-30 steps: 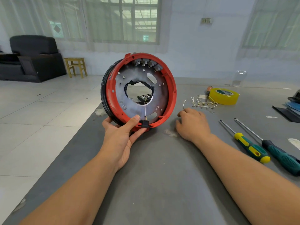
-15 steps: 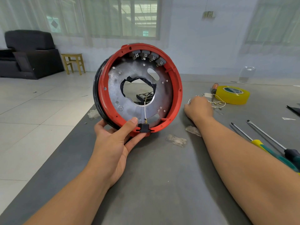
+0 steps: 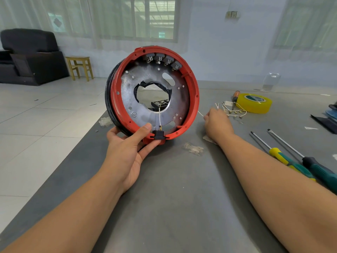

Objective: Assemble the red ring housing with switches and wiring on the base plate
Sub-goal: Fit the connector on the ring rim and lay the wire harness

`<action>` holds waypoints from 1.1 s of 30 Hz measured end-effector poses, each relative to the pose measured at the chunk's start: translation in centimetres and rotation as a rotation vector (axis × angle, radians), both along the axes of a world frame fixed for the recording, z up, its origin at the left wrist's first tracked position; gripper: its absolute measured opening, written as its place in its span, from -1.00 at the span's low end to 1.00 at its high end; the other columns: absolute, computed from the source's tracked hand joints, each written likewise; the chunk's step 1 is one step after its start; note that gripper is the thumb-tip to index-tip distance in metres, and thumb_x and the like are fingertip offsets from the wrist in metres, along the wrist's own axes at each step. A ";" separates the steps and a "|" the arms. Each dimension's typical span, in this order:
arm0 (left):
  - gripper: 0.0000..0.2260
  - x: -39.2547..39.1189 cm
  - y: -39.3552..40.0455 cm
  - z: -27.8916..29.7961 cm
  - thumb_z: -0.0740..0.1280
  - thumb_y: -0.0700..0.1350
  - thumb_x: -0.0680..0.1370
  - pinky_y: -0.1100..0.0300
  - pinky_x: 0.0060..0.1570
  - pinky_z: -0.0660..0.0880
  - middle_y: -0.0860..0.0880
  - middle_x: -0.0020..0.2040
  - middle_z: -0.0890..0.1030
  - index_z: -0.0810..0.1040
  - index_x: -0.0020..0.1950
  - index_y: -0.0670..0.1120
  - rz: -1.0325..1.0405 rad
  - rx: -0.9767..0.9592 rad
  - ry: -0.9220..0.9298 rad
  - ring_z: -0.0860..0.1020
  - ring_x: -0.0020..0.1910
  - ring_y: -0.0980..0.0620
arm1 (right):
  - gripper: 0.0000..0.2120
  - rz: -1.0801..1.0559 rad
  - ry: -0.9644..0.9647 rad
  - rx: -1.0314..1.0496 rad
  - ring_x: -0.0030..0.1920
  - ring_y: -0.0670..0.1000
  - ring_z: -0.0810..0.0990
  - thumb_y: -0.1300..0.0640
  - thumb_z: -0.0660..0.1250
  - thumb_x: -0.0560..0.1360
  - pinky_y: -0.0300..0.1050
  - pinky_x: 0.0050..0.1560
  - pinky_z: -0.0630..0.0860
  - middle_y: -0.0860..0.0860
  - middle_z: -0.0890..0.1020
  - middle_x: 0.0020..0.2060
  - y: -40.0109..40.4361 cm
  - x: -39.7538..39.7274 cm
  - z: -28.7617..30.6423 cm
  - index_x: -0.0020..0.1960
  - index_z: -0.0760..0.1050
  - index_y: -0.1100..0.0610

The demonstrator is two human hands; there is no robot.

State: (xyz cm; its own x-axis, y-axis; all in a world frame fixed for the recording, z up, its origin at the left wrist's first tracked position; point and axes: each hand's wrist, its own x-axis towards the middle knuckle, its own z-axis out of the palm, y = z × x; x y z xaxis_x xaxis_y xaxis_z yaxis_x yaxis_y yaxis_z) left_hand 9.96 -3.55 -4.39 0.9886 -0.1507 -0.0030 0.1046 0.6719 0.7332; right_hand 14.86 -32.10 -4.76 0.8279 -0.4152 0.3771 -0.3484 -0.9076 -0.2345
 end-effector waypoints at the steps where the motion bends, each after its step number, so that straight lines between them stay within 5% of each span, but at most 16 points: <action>1: -0.35 -0.1 0.0 0.0 0.54 -0.33 0.47 -0.01 -0.15 0.71 -0.13 0.01 0.75 0.30 0.43 -0.04 0.004 0.002 0.004 0.76 0.02 -0.16 | -0.78 0.023 -0.001 0.011 0.15 0.26 0.52 0.24 0.19 0.67 0.06 0.06 0.46 0.26 0.56 0.12 0.3 -0.7 -0.1 0.16 0.56 0.30; 5: -0.37 -0.7 0.1 0.2 0.53 -0.33 0.50 0.00 -0.13 0.71 -0.19 0.23 0.65 0.29 0.44 -0.04 0.033 0.027 0.013 0.74 0.07 -0.15 | -0.84 0.107 -0.148 0.245 -0.10 0.09 0.46 0.12 0.19 0.69 -0.09 -0.14 0.30 0.09 0.54 -0.05 1.5 -4.1 -0.4 -0.03 0.43 0.14; 9: -0.44 -1.9 0.6 0.1 0.53 -0.33 0.51 -0.01 -0.09 0.71 -0.20 0.33 0.59 0.31 0.35 -0.02 0.062 0.029 0.000 0.72 0.14 -0.17 | -0.82 0.187 -0.254 0.510 -0.28 -0.18 0.57 0.06 0.23 0.67 -0.27 -0.29 0.37 -0.05 0.64 -0.20 3.1 -8.3 -0.3 -0.10 0.46 0.03; 17: -0.49 -5.2 0.7 -0.4 0.51 -0.33 0.52 -0.10 0.04 0.70 -0.18 0.30 0.61 0.30 0.23 0.04 0.073 0.057 -0.064 0.74 0.10 -0.10 | -0.86 0.365 -0.361 1.210 -0.37 -0.07 0.60 0.22 0.33 0.62 -0.25 -0.31 0.54 0.03 0.67 -0.32 5.5 -13.3 0.0 -0.09 0.59 0.22; 33: -0.49 -5.2 0.7 -0.5 0.50 -0.31 0.53 -0.03 -0.03 0.71 -0.28 0.26 0.65 0.32 0.29 0.03 0.057 0.082 -0.068 0.74 0.09 -0.18 | -0.86 0.583 -0.325 1.209 -0.46 -0.10 0.52 0.23 0.33 0.61 -0.28 -0.41 0.45 -0.05 0.63 -0.40 13.0 -13.8 1.0 -0.13 0.54 0.17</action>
State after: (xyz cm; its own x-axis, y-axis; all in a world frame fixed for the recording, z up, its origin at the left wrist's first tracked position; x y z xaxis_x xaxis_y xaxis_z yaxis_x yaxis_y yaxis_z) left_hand 4.75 -2.89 -4.84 0.9939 -0.0962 0.0544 0.0161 0.6129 0.7900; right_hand 1.04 -19.05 -3.74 0.9383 -0.2472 0.2417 0.2295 -0.0777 -0.9702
